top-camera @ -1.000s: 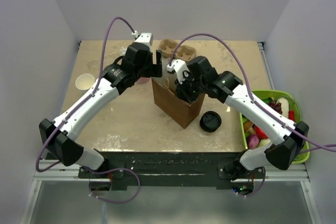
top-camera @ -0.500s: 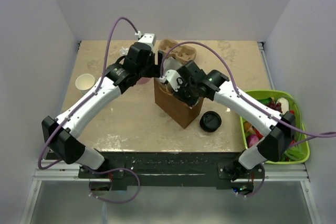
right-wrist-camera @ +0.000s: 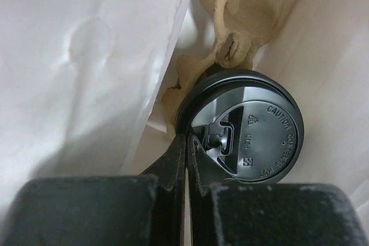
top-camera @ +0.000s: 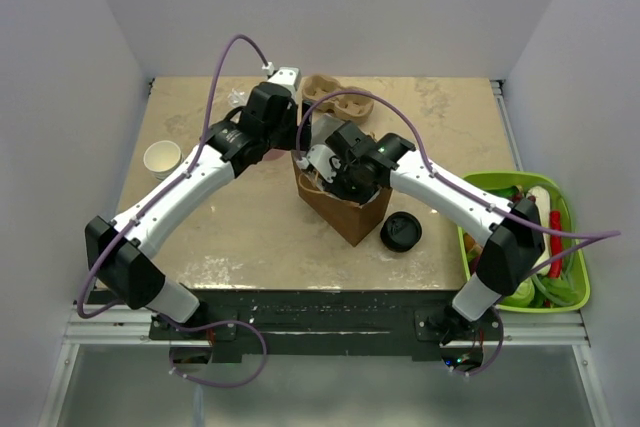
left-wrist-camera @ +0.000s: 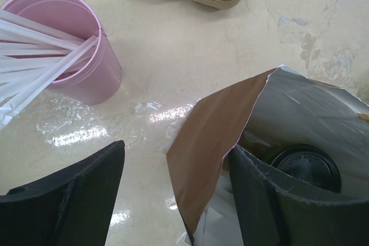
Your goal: Pack the takeout coffee
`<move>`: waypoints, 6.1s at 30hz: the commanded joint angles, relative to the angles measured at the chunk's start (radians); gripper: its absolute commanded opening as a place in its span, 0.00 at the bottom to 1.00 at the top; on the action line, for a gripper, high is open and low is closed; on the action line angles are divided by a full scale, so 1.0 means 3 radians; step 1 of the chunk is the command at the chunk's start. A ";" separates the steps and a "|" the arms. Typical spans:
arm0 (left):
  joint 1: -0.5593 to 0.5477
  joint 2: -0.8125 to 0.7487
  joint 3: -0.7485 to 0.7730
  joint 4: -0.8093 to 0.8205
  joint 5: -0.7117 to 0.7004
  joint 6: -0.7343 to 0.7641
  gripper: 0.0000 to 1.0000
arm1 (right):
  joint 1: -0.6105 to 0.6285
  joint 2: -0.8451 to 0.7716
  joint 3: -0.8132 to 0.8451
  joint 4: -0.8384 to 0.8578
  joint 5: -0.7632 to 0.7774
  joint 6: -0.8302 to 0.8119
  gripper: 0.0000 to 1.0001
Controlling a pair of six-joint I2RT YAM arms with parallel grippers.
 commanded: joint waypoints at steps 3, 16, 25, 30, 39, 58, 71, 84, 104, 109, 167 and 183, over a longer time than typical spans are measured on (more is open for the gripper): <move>0.0005 0.0018 -0.0004 0.0136 0.0045 0.0054 0.76 | 0.0015 0.0052 -0.0027 -0.0055 0.0080 -0.0108 0.00; 0.0000 0.0018 -0.0009 0.0121 0.0025 0.0039 0.76 | 0.0015 -0.0004 -0.0185 0.0139 0.0096 -0.0154 0.08; 0.0005 0.0003 0.0001 0.0111 -0.0021 0.0023 0.76 | 0.0015 -0.0101 -0.0134 0.0149 0.0081 -0.0077 0.30; 0.0005 0.0013 0.0012 0.0085 -0.0042 0.0003 0.75 | 0.0015 -0.0172 -0.0119 0.0170 0.0116 0.0010 0.45; 0.0005 0.0018 0.0042 0.0049 -0.0078 -0.0028 0.75 | 0.0020 -0.0285 -0.0042 0.0170 0.0116 0.0087 0.54; 0.0005 0.0039 0.0058 0.0024 -0.0103 -0.0043 0.75 | 0.0015 -0.0398 -0.0017 0.0155 0.0024 0.0117 0.98; 0.0005 0.0039 0.0058 0.0008 -0.0129 -0.0053 0.74 | 0.0015 -0.0500 0.0050 0.0134 -0.0027 0.0179 0.98; 0.0005 0.0054 0.0073 -0.0012 -0.0190 -0.0064 0.74 | 0.0015 -0.0648 0.0116 0.0124 -0.0226 0.0179 0.98; 0.0005 0.0034 0.0063 -0.0033 -0.0170 -0.0104 0.73 | 0.0015 -0.0955 -0.0093 0.0487 -0.0308 0.0194 0.98; 0.0005 0.0029 0.0058 -0.0023 -0.0139 -0.0110 0.73 | 0.0015 -0.0991 -0.0165 0.0502 -0.0308 0.0194 0.98; -0.0051 0.0187 0.0078 0.0008 0.0091 -0.0048 0.57 | 0.0015 -0.1282 -0.1101 0.1837 0.0070 0.0961 0.60; -0.0056 0.0177 0.0114 -0.0012 0.0055 -0.0064 0.57 | 0.0015 -0.1578 -0.0978 0.1980 0.0116 0.0879 0.25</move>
